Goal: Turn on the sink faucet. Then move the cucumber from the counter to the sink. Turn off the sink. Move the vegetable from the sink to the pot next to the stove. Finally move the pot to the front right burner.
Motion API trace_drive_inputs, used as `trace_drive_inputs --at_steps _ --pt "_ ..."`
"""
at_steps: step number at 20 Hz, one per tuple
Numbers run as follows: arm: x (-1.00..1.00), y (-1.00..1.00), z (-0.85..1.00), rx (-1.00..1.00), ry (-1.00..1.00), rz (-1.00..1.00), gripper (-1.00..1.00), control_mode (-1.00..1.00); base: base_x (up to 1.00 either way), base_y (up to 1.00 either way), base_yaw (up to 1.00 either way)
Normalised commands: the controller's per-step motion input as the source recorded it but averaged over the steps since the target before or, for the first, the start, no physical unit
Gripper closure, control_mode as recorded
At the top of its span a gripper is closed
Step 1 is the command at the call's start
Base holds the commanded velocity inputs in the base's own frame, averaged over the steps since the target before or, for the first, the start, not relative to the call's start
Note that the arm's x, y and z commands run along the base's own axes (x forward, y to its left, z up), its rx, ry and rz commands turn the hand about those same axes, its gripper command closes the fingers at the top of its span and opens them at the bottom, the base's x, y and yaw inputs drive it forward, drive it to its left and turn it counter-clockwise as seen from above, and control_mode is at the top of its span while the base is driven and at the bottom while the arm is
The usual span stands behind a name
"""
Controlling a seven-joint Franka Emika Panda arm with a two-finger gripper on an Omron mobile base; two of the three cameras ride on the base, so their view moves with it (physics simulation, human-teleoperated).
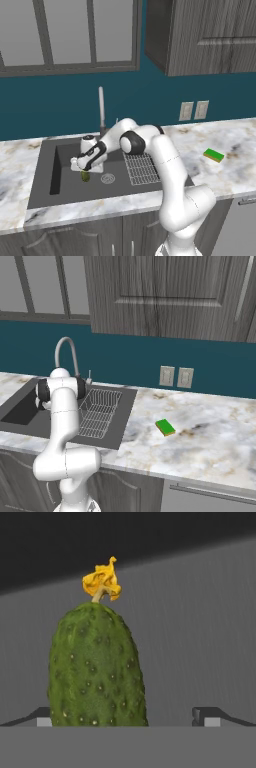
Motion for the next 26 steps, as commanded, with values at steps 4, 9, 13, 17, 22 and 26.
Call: trace_drive_inputs --at_steps 4,9,13,17,22,26 --pt "0.03 0.05 -0.28 -0.01 0.06 0.00 1.00 -1.00 0.00 0.00 0.00" --pt "0.00 0.02 -0.10 0.00 0.00 0.00 1.00 -1.00 0.00 0.00 0.00" --pt "-0.02 0.03 -0.03 0.00 -0.01 0.00 1.00 -1.00 0.00 0.00 0.00" --pt "-0.22 0.00 0.14 0.00 -0.05 -0.02 1.00 -1.00 0.00 0.00 0.00" --pt "-0.37 0.00 0.47 0.00 -0.06 -0.07 1.00 -1.00 0.00 0.00 0.00" --pt "-0.43 -0.01 0.61 0.00 -0.07 -0.10 1.00 -1.00 0.00 0.00 0.00"
